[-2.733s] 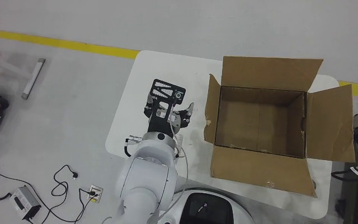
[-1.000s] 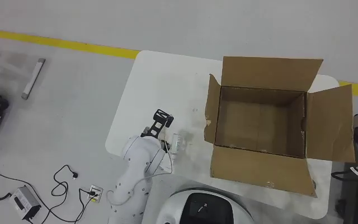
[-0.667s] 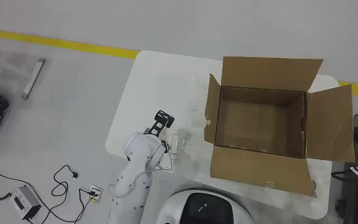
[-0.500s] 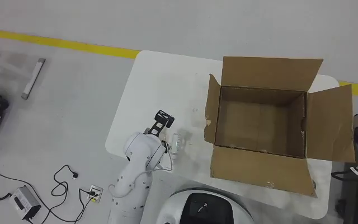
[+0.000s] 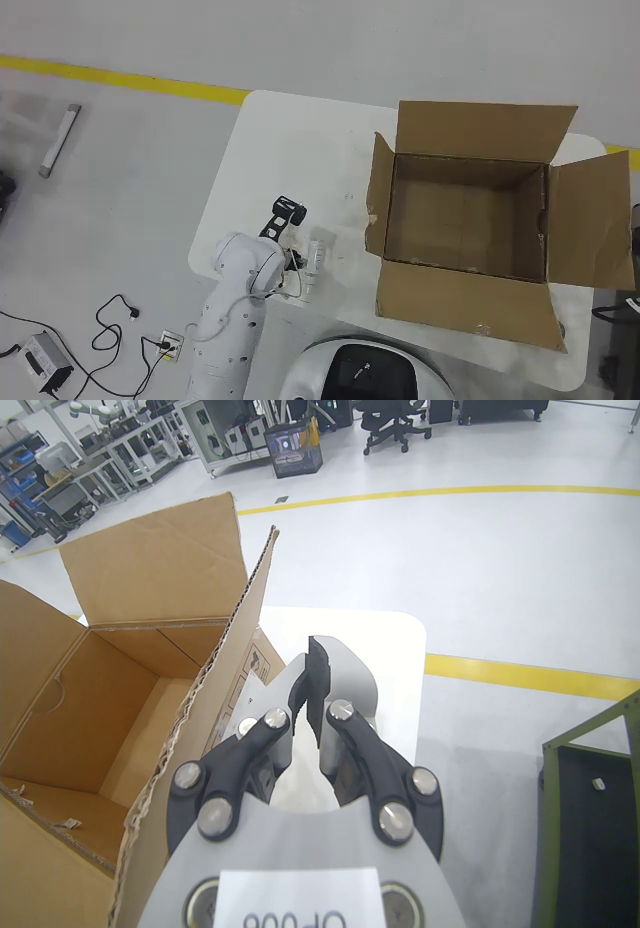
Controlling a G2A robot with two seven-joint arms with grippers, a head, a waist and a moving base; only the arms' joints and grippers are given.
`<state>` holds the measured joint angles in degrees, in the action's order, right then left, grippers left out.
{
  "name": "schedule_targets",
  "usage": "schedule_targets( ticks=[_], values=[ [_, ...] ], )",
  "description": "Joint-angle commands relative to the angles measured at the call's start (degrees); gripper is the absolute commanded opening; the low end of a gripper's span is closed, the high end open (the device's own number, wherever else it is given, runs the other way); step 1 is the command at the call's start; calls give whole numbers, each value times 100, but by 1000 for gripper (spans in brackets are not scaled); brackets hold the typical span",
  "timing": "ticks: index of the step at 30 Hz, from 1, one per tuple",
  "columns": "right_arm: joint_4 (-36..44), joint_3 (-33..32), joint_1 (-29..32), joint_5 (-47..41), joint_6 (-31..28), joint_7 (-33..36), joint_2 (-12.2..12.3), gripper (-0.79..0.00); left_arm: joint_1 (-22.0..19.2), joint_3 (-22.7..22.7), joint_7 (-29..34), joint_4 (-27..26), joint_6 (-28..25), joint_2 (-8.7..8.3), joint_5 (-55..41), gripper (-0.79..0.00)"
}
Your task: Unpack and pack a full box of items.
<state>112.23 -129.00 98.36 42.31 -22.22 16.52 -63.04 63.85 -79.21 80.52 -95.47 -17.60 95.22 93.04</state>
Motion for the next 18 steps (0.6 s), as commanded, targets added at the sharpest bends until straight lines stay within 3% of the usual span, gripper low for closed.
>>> schedule_targets(
  ticks=[1,8,18],
  values=[
    [0,0,0,0,0,0,0,-785,-119,-147,-8,238,-16,-24,-158,0],
    [0,0,0,0,0,0,0,-785,-360,-386,-100,768,38,-101,-342,0],
    [0,0,0,0,0,0,0,-785,-489,-480,429,1039,249,-172,-854,0]
  ],
)
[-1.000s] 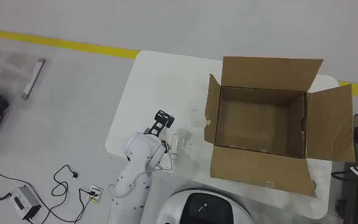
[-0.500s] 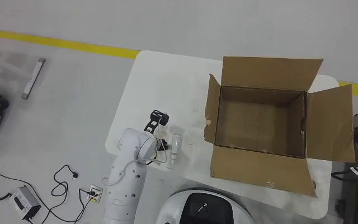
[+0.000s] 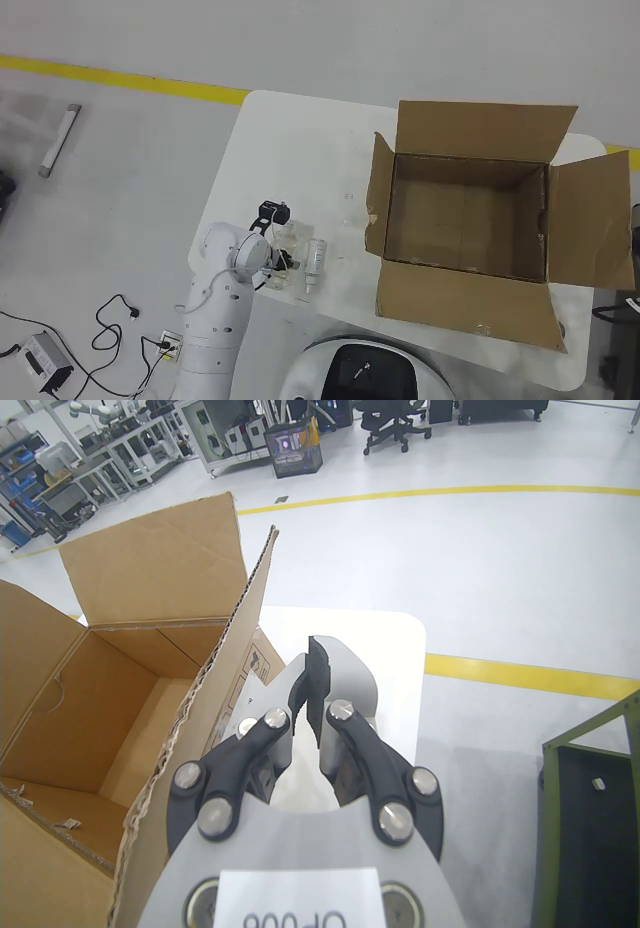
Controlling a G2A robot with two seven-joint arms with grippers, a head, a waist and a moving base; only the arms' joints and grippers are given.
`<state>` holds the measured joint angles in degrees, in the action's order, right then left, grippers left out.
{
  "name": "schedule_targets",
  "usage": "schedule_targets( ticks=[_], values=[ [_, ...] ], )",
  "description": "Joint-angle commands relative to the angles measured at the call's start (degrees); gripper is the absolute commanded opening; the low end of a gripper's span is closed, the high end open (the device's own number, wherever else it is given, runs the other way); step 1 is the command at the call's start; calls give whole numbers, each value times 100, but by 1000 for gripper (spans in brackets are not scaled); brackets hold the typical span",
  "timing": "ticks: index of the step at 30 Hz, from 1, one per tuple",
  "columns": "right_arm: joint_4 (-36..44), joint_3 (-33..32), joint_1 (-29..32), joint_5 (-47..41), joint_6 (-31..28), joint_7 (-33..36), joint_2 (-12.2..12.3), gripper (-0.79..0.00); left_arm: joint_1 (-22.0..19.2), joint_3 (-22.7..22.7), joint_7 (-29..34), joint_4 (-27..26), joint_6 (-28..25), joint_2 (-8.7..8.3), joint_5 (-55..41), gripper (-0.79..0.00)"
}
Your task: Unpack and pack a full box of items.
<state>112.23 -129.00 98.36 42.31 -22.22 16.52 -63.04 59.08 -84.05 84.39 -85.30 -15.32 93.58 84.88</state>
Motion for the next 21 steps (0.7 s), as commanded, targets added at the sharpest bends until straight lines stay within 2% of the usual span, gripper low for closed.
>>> schedule_targets(
  ticks=[1,21],
  values=[
    [0,0,0,0,0,0,0,-785,-17,15,39,43,33,-15,-41,0],
    [0,0,0,0,0,0,0,-785,-72,290,-347,501,301,-155,-2,-12]
  ],
)
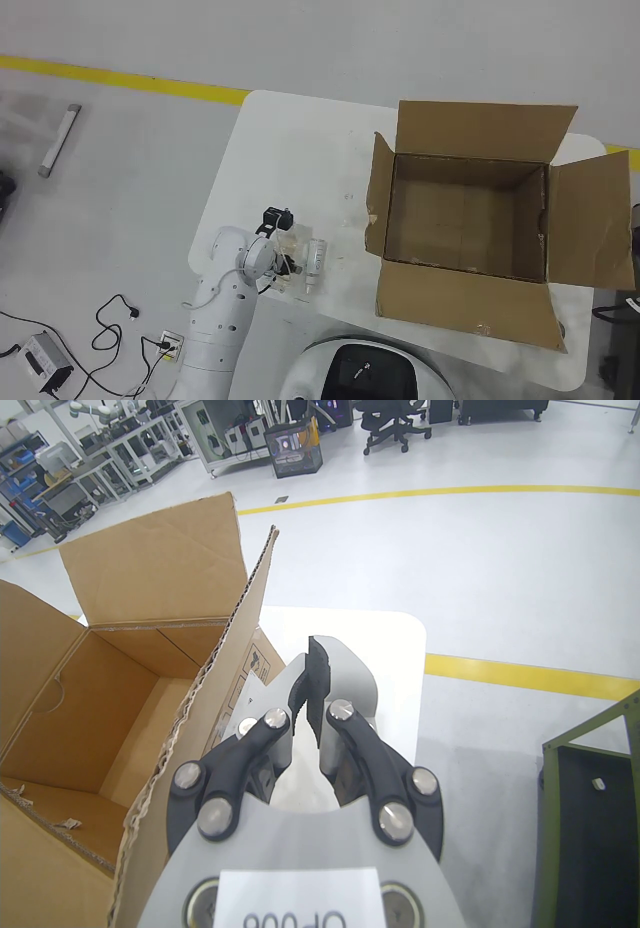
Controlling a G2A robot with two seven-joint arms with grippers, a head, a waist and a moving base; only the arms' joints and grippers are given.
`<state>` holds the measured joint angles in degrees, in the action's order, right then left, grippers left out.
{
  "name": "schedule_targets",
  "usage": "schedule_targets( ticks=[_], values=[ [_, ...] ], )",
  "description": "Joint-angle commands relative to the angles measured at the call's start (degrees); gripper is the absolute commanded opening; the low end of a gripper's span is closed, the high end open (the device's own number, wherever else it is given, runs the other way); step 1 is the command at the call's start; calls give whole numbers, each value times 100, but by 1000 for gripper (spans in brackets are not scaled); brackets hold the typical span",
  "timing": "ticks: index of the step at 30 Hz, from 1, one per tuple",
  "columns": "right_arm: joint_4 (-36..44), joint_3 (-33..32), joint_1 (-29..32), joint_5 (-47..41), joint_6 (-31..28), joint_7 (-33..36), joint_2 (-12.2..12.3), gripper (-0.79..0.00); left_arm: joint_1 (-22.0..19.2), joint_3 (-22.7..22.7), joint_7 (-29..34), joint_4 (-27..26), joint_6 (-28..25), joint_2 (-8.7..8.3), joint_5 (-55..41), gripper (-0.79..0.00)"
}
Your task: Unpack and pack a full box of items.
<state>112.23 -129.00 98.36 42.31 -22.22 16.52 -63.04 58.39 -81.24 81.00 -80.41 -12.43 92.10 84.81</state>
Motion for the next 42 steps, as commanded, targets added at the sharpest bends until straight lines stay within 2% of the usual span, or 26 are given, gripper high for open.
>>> schedule_targets(
  ticks=[1,2,5,10,13,19,25,27,33,36,42],
  values=[
    [0,0,0,0,0,0,0,-785,-8,17,-9,29,20,-15,6,-65],
    [0,0,0,0,0,0,0,-785,-15,28,-15,40,30,-22,15,-123],
    [0,0,0,0,0,0,0,-785,-17,71,-89,49,44,-43,54,-388],
    [0,0,0,0,0,0,0,-785,10,130,-142,20,87,-76,83,-591],
    [0,0,0,0,0,0,0,-785,25,132,-166,-16,130,-98,75,-785],
    [0,0,0,0,0,0,0,-785,97,122,-141,-246,171,-143,30,-785],
    [0,0,0,0,0,0,0,-785,299,16,20,-1118,119,-210,-43,-785],
    [0,0,0,0,0,0,0,-785,361,-7,184,-1513,20,-237,-41,-785],
    [0,0,0,0,0,0,0,-785,542,-158,614,-3173,-229,-311,-352,-785],
    [0,0,0,0,0,0,0,-785,558,-92,669,-3957,-417,-360,-124,-785],
    [0,0,0,0,0,0,0,-785,705,190,663,-4992,-424,-429,-911,-785]
  ],
)
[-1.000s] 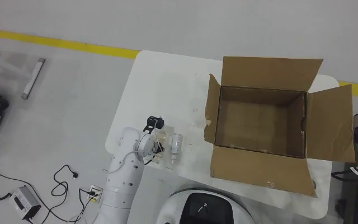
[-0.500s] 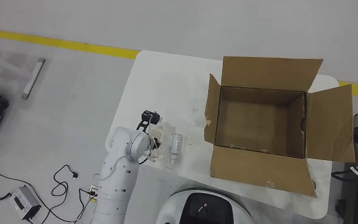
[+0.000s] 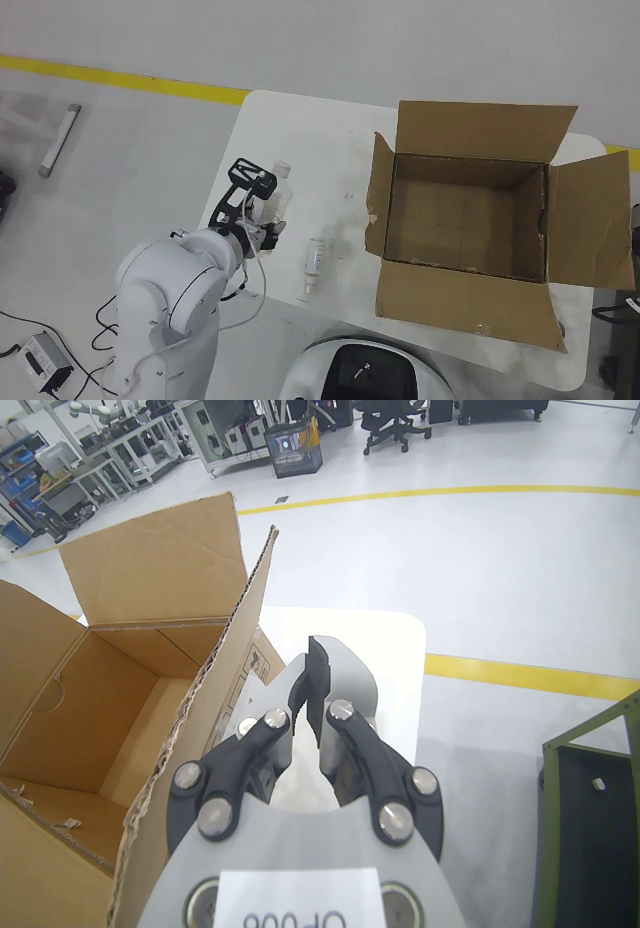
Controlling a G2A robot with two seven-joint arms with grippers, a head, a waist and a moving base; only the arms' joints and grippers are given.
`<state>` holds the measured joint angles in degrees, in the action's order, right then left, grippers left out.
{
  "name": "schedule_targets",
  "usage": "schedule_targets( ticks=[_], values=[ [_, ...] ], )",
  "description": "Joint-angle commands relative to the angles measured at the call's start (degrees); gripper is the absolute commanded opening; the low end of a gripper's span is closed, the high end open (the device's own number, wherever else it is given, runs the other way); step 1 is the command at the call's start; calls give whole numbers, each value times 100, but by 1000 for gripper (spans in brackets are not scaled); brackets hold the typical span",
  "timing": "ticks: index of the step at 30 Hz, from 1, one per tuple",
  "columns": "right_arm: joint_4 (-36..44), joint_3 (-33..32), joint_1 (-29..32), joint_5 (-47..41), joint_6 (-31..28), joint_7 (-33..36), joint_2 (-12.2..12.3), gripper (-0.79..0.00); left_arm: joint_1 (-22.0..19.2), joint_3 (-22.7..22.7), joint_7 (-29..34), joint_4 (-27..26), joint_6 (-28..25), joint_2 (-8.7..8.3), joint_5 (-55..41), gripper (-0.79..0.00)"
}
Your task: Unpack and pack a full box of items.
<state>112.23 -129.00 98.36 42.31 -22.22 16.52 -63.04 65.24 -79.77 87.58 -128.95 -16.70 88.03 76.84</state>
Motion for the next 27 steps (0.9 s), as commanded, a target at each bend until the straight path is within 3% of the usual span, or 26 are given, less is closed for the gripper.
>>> schedule_targets(
  ticks=[1,6,25,27],
  values=[
    [0,0,0,0,0,0,0,-785,30,82,-38,-174,-39,-56,-103,-785],
    [0,0,0,0,0,0,0,-785,134,148,-54,-570,-54,-201,-512,-785],
    [0,0,0,0,0,0,0,-785,134,148,-54,-570,-54,-201,-512,-785],
    [0,0,0,0,0,0,0,-785,191,172,-436,-459,-64,-214,-495,-785]
  ],
)
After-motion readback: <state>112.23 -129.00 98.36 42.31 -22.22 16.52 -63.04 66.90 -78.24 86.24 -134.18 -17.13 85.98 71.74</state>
